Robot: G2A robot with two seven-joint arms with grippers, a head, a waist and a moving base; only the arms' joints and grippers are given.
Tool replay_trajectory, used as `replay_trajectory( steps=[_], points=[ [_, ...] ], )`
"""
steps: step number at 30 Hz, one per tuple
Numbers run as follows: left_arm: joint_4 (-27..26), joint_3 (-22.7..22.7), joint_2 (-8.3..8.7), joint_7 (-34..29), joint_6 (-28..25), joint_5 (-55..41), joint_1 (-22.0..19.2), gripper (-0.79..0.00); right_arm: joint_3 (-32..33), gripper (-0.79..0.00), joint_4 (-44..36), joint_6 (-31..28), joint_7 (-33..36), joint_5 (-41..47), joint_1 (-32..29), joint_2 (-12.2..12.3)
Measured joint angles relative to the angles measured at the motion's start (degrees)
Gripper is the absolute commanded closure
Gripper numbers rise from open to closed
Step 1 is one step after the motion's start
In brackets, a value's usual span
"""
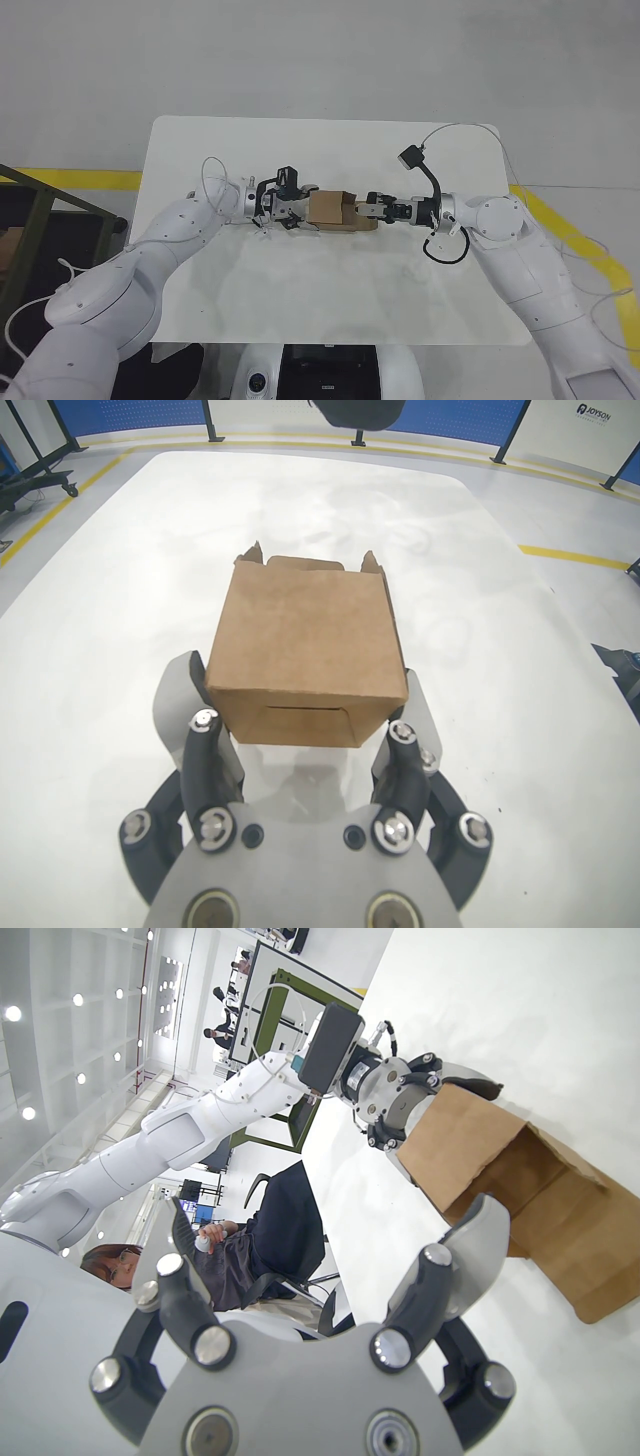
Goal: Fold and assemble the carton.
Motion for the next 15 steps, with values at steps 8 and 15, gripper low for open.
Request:
replay_trajectory(
  steps=[8, 15],
  points=[
    [-0.1, 0.0, 0.08, 0.0, 0.0, 0.0, 0.0, -0.671, -0.6, 0.000, -2.5, 2.8, -0.6, -3.6, -1.3, 0.2],
    [0.0, -0.2, 0.09, -0.1, -0.1, 0.0, 0.0, -0.656, -2.0, 0.000, -5.8, 8.5, 1.8, -9.9, -3.2, 0.7]
  ],
)
